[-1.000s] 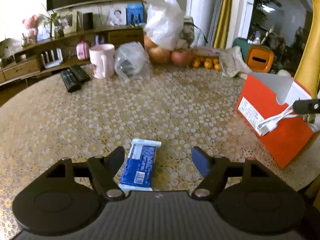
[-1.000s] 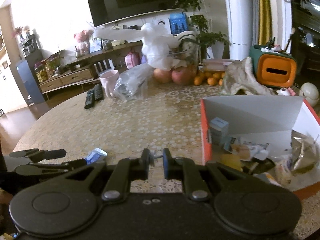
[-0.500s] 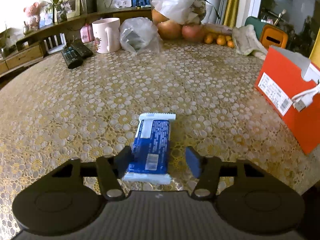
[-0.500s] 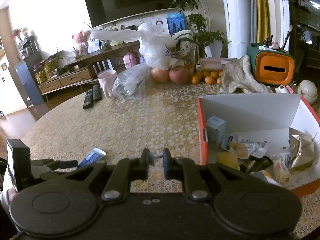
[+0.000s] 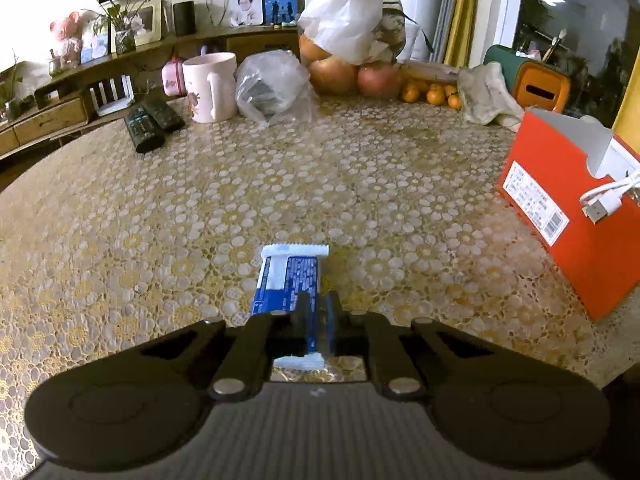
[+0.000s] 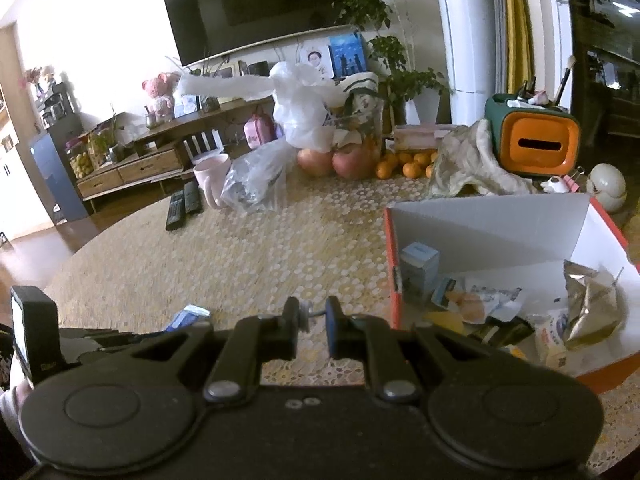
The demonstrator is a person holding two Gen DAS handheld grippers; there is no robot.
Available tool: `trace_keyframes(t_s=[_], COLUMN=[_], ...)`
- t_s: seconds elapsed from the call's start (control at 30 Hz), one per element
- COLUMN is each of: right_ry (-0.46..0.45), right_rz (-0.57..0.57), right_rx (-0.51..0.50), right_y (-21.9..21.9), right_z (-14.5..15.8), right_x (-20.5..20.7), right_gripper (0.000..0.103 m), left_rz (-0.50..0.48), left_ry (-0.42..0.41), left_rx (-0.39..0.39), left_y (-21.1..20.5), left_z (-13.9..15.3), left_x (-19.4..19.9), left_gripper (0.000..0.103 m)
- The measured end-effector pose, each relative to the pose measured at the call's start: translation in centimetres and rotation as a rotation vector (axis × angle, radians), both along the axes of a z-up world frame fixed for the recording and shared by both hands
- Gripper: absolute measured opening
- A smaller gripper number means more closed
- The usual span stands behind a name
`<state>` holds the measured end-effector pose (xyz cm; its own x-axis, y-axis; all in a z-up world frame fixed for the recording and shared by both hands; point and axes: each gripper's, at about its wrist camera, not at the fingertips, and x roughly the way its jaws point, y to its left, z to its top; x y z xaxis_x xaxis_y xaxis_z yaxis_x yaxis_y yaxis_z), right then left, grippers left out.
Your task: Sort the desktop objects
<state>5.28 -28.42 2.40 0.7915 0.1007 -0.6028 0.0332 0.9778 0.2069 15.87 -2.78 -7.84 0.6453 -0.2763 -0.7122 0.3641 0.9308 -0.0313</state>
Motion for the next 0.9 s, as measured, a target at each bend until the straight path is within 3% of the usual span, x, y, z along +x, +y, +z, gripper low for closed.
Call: trace_keyframes(t_s=[0.13, 0.2, 0.27, 0.33, 0.37, 0.77, 0.9], right_ry=[-0.007, -0.002, 0.002, 0.006, 0.007, 0.042, 0.047], right_rz=[-0.005, -0.007, -0.009, -0.012, -0.013, -0.016, -0.015], right_rx=[0.003, 0.003, 0.004, 0.006, 0.007, 0.003, 0.004], right_y=[-0.4, -0.6, -0.7, -0.9, -0.9, -1.0, -0.9], right_z=[0.2, 0.2, 0.1, 0.0, -0.1, -1.5, -1.7], right_x=[-0.4, -0.4, -0.3, -0.2, -0.1, 1.4, 1.7], right_gripper=[0.012, 0.012, 0.012, 0.012, 0.012, 0.012, 0.012], left_rz=[-0.003, 0.006, 0.010, 0.016, 0.020, 0.015, 0.013], left_ry=[-0.004, -0.010, -0.008, -0.023, -0.042, 0.008, 0.002], left_rx=[0.006, 0.009, 0.003, -0.002, -0.004, 0.030, 0.042], left_y=[0.0, 0.1, 0.2, 0.4, 0.5, 0.3, 0.1], left_z=[0.2, 0.2, 0.2, 0.2, 0.2, -2.9, -3.4], left_x=[-0.2, -0.1, 0.2, 0.4, 0.4, 2.5, 2.3], left_gripper=[0.009, 0.016, 0.034, 0.078, 0.081, 0.080, 0.074])
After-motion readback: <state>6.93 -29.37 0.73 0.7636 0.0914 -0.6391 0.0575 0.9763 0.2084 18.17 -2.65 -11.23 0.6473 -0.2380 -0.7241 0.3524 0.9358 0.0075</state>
